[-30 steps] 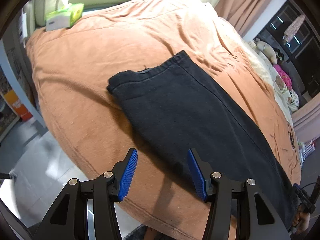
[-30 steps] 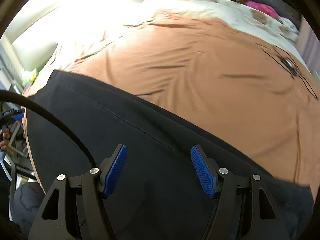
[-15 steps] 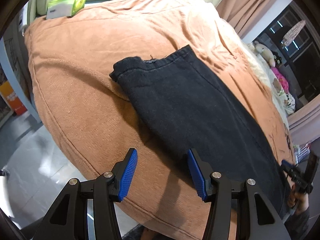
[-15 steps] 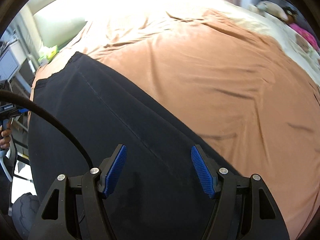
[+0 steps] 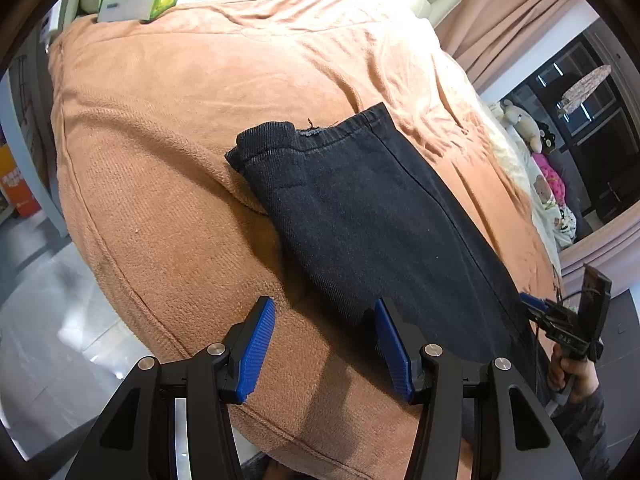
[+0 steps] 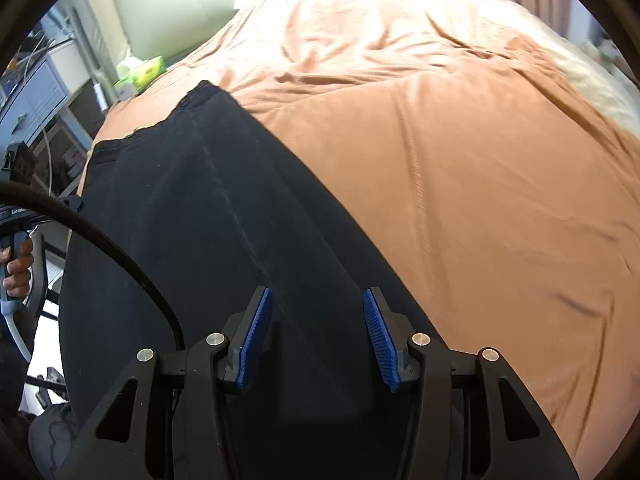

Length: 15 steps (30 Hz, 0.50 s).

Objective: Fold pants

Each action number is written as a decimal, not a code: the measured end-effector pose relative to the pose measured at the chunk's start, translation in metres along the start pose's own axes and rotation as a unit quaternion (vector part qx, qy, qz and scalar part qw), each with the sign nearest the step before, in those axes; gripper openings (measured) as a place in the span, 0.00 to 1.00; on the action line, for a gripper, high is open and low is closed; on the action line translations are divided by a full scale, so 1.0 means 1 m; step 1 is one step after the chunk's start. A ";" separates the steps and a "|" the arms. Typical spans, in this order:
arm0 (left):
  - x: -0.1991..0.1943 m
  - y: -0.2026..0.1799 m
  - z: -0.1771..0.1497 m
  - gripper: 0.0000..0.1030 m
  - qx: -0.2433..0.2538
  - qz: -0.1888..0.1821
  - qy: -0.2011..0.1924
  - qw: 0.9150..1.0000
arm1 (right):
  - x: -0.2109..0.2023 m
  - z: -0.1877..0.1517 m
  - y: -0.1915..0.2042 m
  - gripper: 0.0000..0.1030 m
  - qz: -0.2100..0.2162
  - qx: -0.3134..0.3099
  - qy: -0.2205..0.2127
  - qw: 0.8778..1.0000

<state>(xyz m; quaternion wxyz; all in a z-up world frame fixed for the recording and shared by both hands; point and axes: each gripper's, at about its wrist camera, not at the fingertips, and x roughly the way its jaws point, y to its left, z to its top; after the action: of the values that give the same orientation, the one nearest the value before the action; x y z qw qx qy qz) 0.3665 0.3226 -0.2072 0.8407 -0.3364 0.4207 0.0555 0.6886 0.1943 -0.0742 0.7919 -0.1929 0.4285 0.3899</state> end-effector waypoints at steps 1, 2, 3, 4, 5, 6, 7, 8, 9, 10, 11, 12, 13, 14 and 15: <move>-0.001 0.001 0.000 0.53 -0.001 -0.001 0.000 1.000 | 0.002 0.003 0.000 0.45 0.002 -0.004 0.002 1.000; -0.001 0.001 -0.001 0.53 -0.002 -0.002 0.000 1.000 | 0.006 0.006 0.001 0.45 0.004 -0.007 0.003 1.000; -0.002 0.002 -0.001 0.53 -0.003 -0.004 0.000 1.000 | 0.009 0.009 0.002 0.44 0.006 -0.010 0.005 1.000; -0.002 0.003 -0.001 0.53 -0.004 -0.005 0.000 1.000 | 0.012 0.013 0.002 0.43 0.010 -0.012 0.008 1.000; -0.002 0.004 -0.001 0.53 -0.007 -0.007 0.000 1.000 | 0.017 0.017 0.002 0.39 0.012 -0.014 0.011 1.000; -0.002 0.004 -0.001 0.53 -0.009 -0.009 0.000 1.000 | 0.021 0.020 0.003 0.39 0.014 -0.015 0.014 1.000; -0.003 0.005 -0.001 0.53 -0.012 -0.012 -0.001 1.000 | 0.026 0.025 0.004 0.39 0.018 -0.016 0.015 1.000; -0.004 0.005 -0.002 0.53 -0.014 -0.013 -0.002 1.000 | 0.029 0.028 0.004 0.38 0.023 -0.018 0.014 0.999; -0.004 0.006 -0.002 0.53 -0.016 -0.014 -0.002 1.000 | 0.031 0.030 0.004 0.38 0.029 -0.020 0.014 0.999; -0.004 0.006 -0.002 0.53 -0.018 -0.015 -0.003 1.000 | 0.036 0.033 0.003 0.38 0.032 -0.020 0.018 0.999; -0.003 0.007 -0.001 0.53 -0.020 -0.016 -0.003 1.000 | 0.039 0.035 0.002 0.35 0.032 -0.020 0.021 0.999; -0.003 0.007 -0.001 0.53 -0.022 -0.018 -0.003 1.000 | 0.042 0.037 0.002 0.23 0.031 -0.020 0.024 0.999; -0.003 0.009 0.000 0.53 -0.026 -0.019 -0.004 0.999 | 0.046 0.040 0.002 0.14 0.025 -0.021 0.026 0.999; -0.004 0.010 0.002 0.53 -0.032 -0.022 -0.006 0.999 | 0.048 0.042 0.003 0.00 0.024 -0.021 0.027 0.999; -0.004 0.010 0.003 0.53 -0.034 -0.023 -0.008 0.999 | 0.049 0.043 0.004 0.00 0.020 -0.024 0.025 0.999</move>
<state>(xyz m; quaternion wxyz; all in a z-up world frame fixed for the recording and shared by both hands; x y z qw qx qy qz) 0.3618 0.3333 -0.2081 0.8330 -0.3740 0.4043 0.0533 0.7237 0.2462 -0.0906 0.7678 -0.2133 0.4427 0.4111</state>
